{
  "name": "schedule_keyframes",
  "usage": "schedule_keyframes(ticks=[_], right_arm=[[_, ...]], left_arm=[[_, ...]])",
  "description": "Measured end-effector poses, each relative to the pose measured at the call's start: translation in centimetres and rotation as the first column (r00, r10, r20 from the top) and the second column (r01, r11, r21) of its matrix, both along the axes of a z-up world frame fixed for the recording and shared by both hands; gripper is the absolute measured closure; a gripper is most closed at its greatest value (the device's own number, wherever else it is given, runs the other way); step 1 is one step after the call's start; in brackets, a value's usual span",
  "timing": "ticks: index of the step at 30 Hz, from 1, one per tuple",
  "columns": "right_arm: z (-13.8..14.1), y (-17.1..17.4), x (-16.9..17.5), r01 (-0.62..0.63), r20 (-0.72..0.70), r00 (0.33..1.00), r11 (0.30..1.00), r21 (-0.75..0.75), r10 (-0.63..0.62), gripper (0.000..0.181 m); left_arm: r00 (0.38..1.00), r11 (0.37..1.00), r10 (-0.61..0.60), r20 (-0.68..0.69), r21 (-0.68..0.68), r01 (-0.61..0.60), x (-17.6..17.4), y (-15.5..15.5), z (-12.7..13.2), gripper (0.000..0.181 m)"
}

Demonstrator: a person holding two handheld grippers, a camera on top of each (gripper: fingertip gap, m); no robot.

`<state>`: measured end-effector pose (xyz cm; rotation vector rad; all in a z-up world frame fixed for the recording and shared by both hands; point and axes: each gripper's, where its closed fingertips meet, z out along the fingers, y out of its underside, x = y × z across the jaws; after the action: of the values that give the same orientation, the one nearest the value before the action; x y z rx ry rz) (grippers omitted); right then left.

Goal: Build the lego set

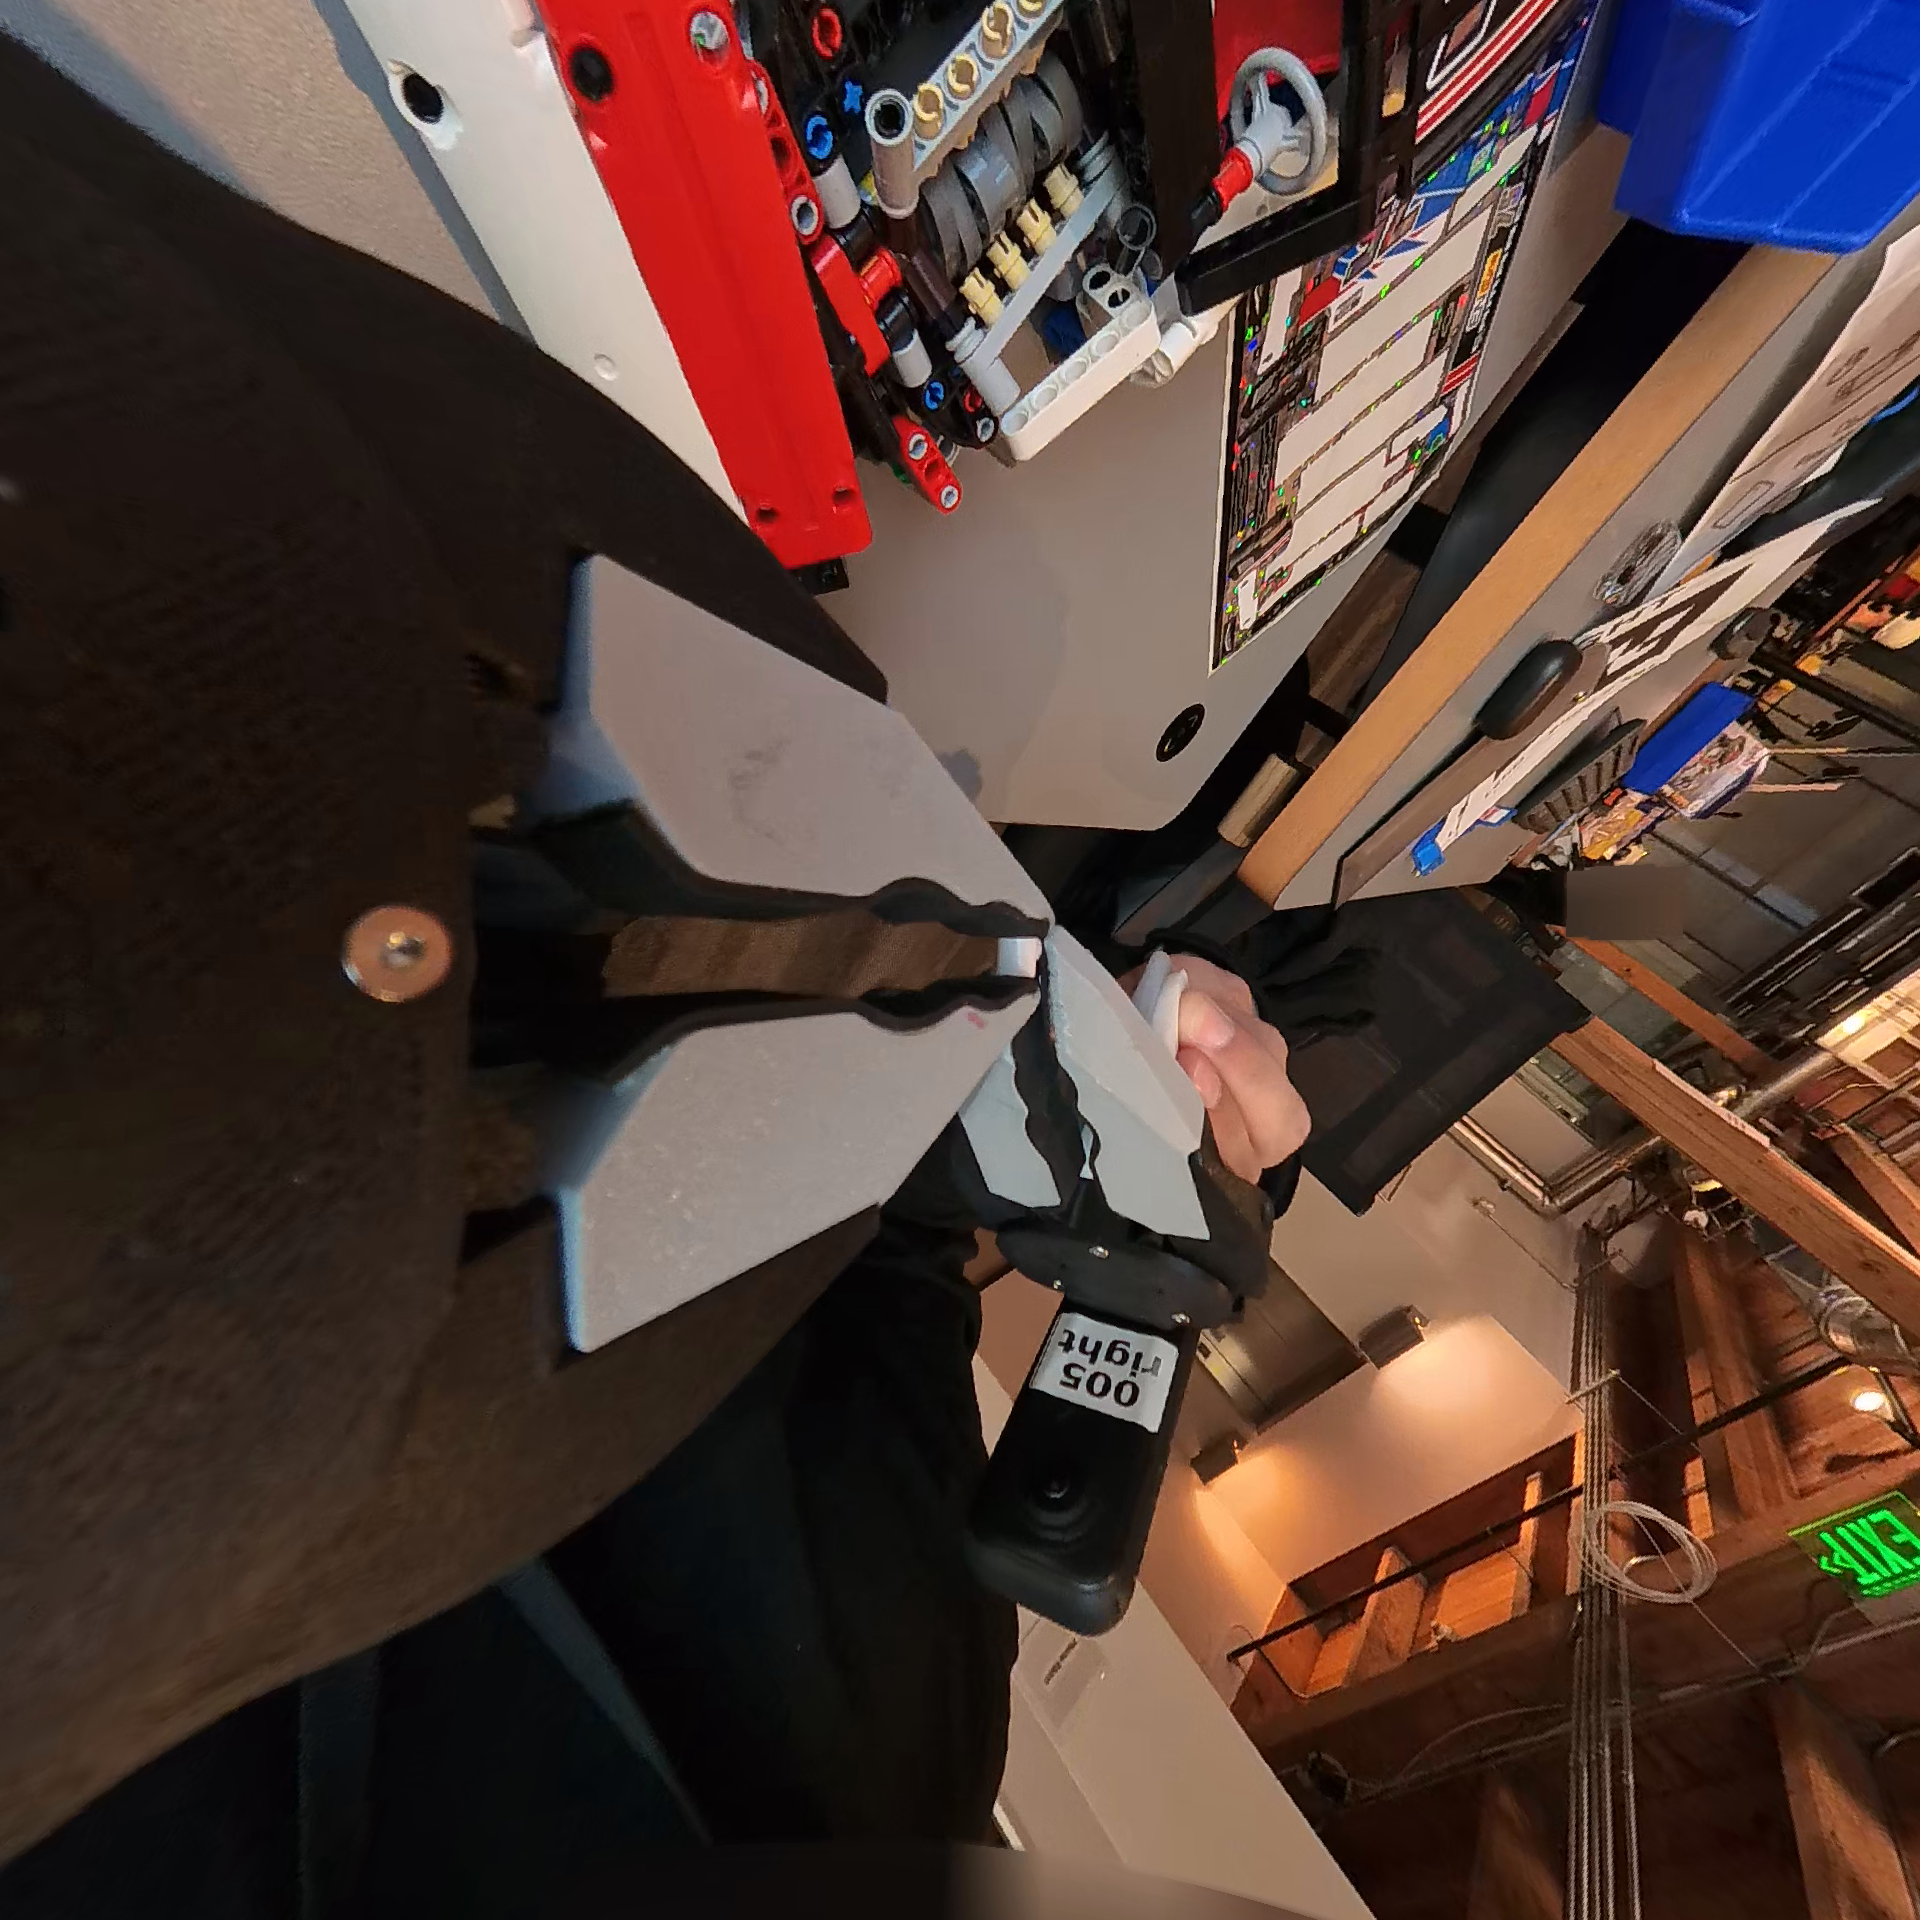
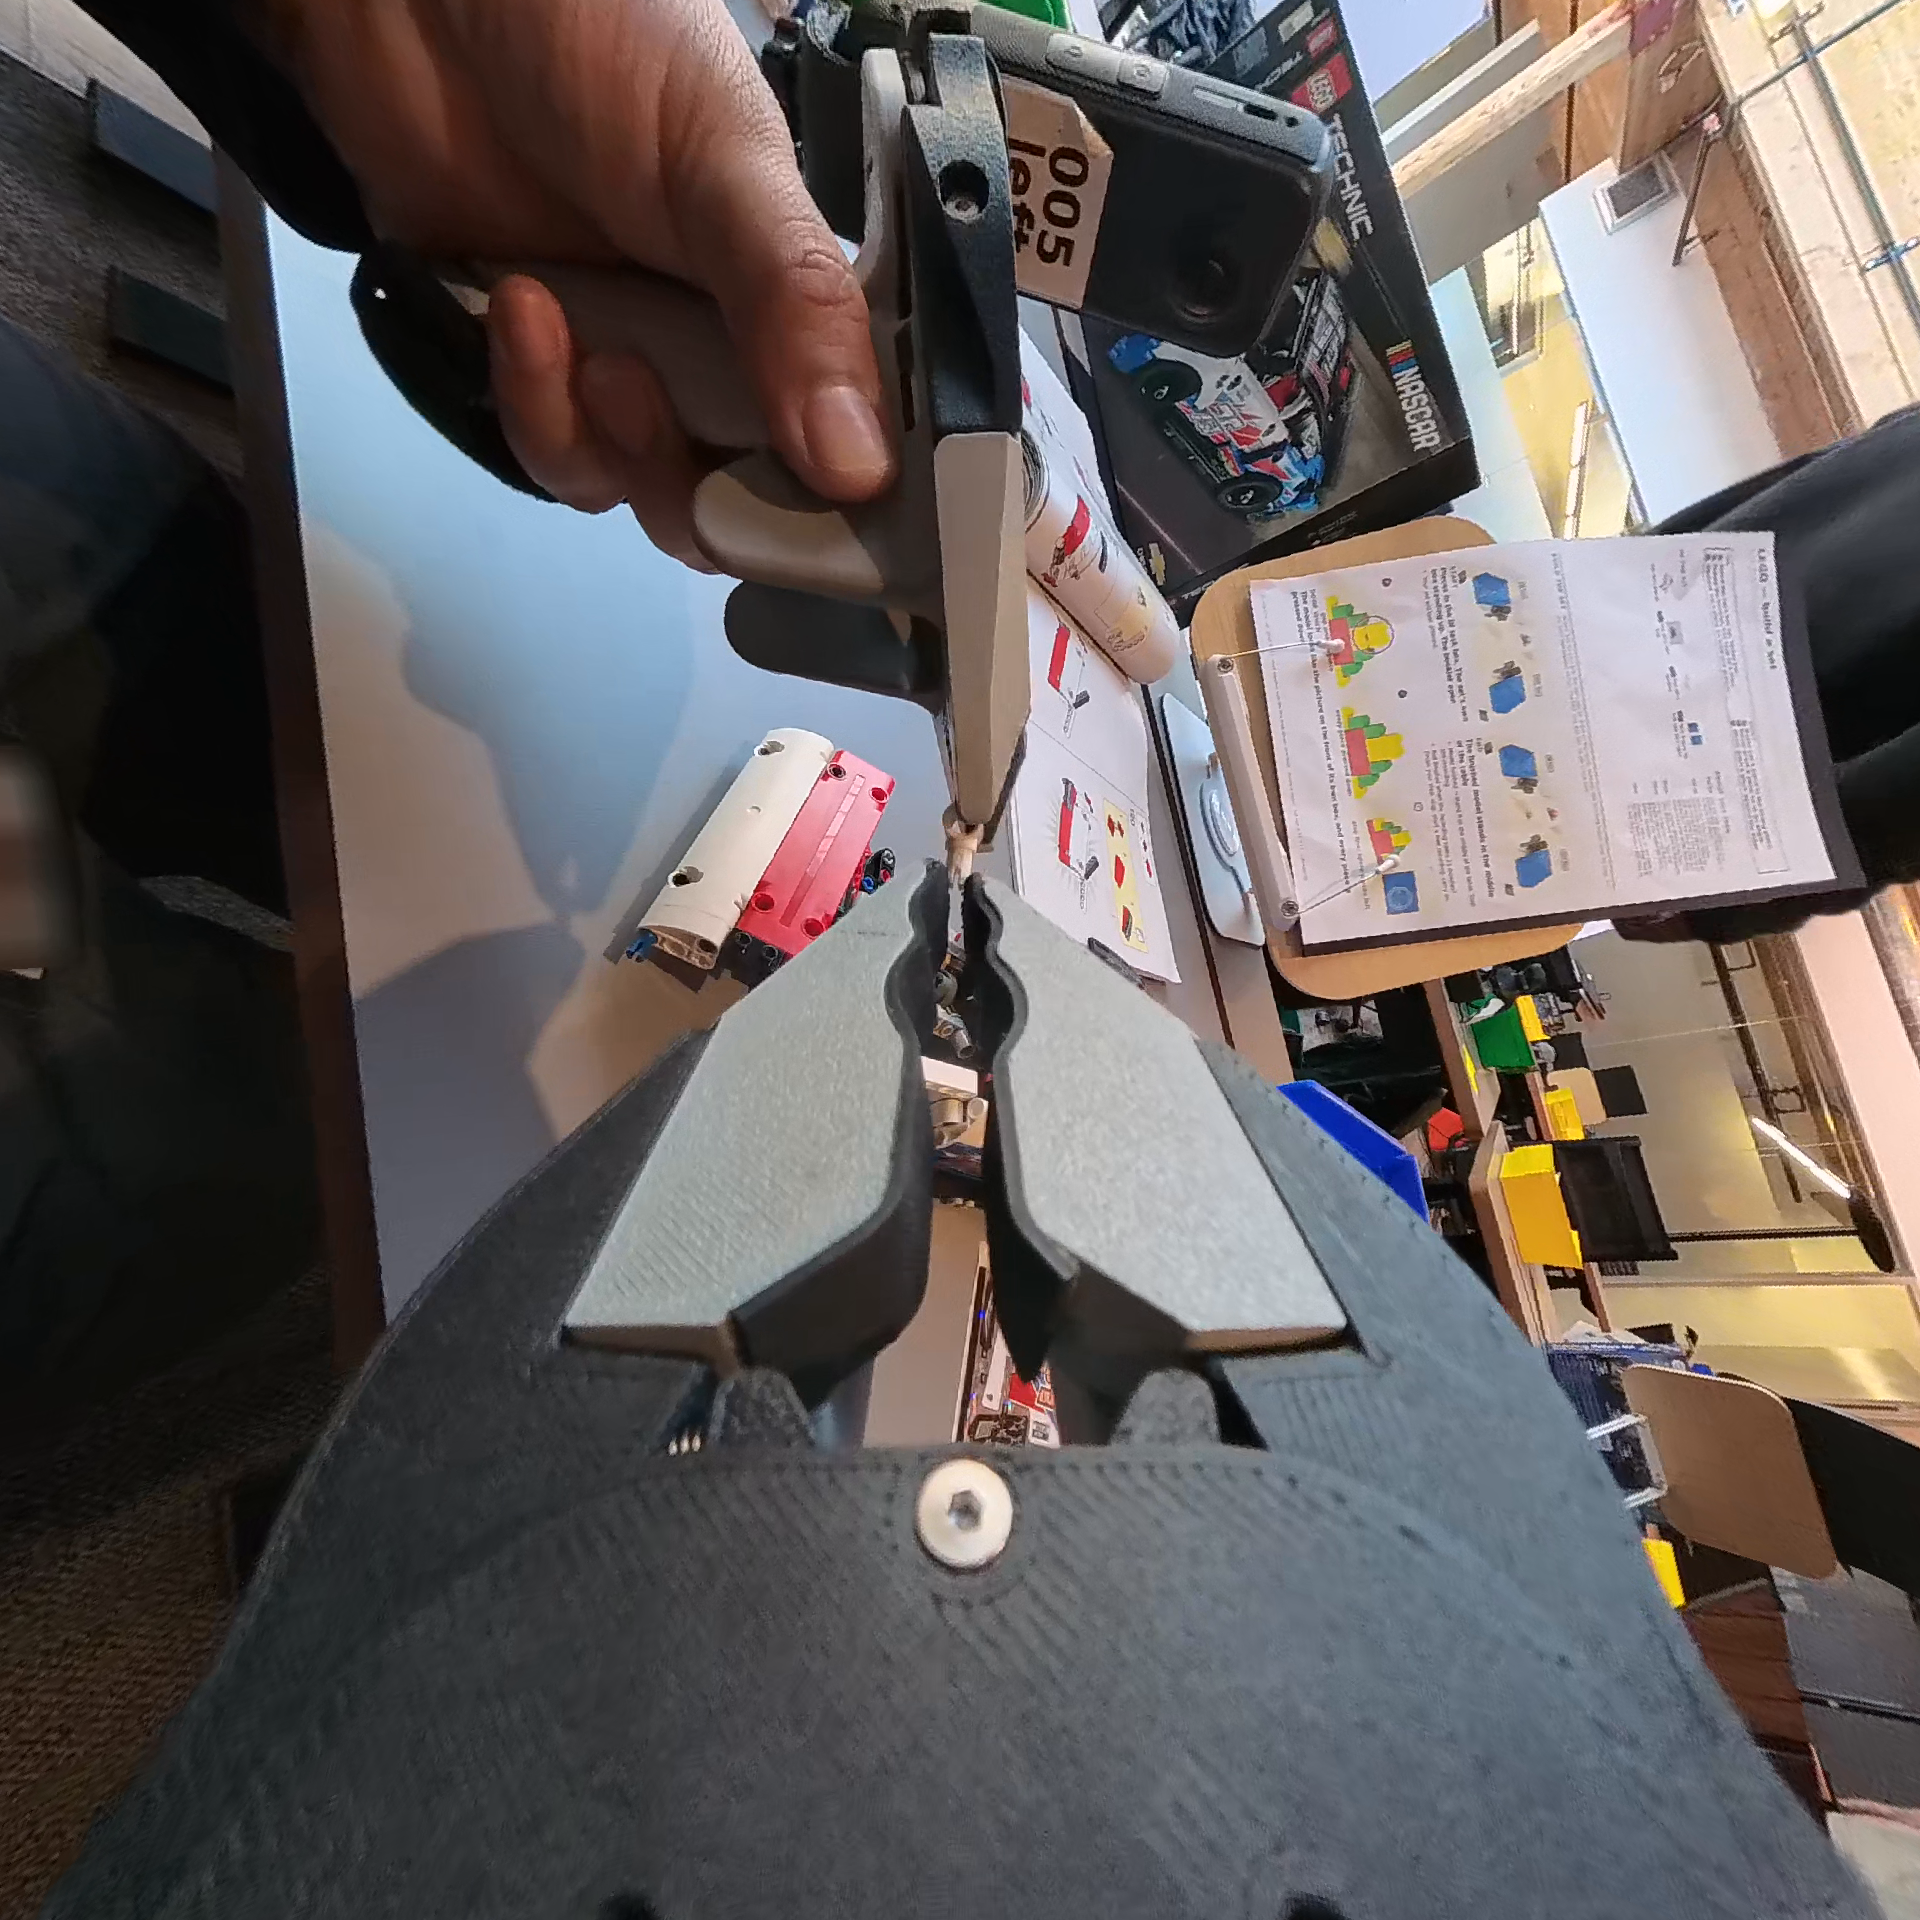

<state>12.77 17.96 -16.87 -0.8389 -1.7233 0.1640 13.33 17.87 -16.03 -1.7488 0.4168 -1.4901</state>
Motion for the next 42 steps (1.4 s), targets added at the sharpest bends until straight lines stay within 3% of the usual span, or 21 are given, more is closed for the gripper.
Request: schedule_keyframes(ticks=[28, 34, 36, 38, 40, 42], right_arm=[[-1.3, 0.8, 0.1, 0.047, 0.017, 0.999, 0.996, -0.079, -0.046, 0.181], [1.5, 0.3, -0.3, -0.052, -0.22, 0.976, 0.971, -0.233, -0.001, 0.18], [2.7, 0.6, -0.1, -0.083, -0.308, 0.951, 0.933, -0.35, -0.031, 0.178], [3.1, 1.3, 0.1, -0.117, -0.356, 0.93, 0.84, -0.53, -0.095, 0.178], [3.3, 1.1, 0.2, -0.207, -0.38, 0.919, 0.69, -0.694, -0.107, 0.178], [3.3, 1.1, 0.1, -0.262, -0.39, 0.912, 0.549, -0.794, -0.13, 0.178]], left_arm=[[0.999, 0.999, 0.03, 0.011, -0.028, -0.029, -0.1, 0.5, -1.1, 0.178], [0.997, 0.999, 0.008, 0.082, 0.052, -0.013, -0.4, 0.1, 1.2, 0.178], [0.992, 0.995, -0.003, 0.13, 0.094, -0.01, -0.7, -0.1, 2.5, 0.178], [0.991, 0.983, 0.013, 0.136, 0.18, -0.038, -1.3, -0.3, 3.5, 0.177], [0.997, 0.929, 0.081, -0.003, 0.362, -0.074, -1.3, -0.6, 3.6, 0.177], [0.948, 0.81, 0.24, -0.207, 0.581, -0.078, -1.2, -0.5, 3.0, 0.176]])
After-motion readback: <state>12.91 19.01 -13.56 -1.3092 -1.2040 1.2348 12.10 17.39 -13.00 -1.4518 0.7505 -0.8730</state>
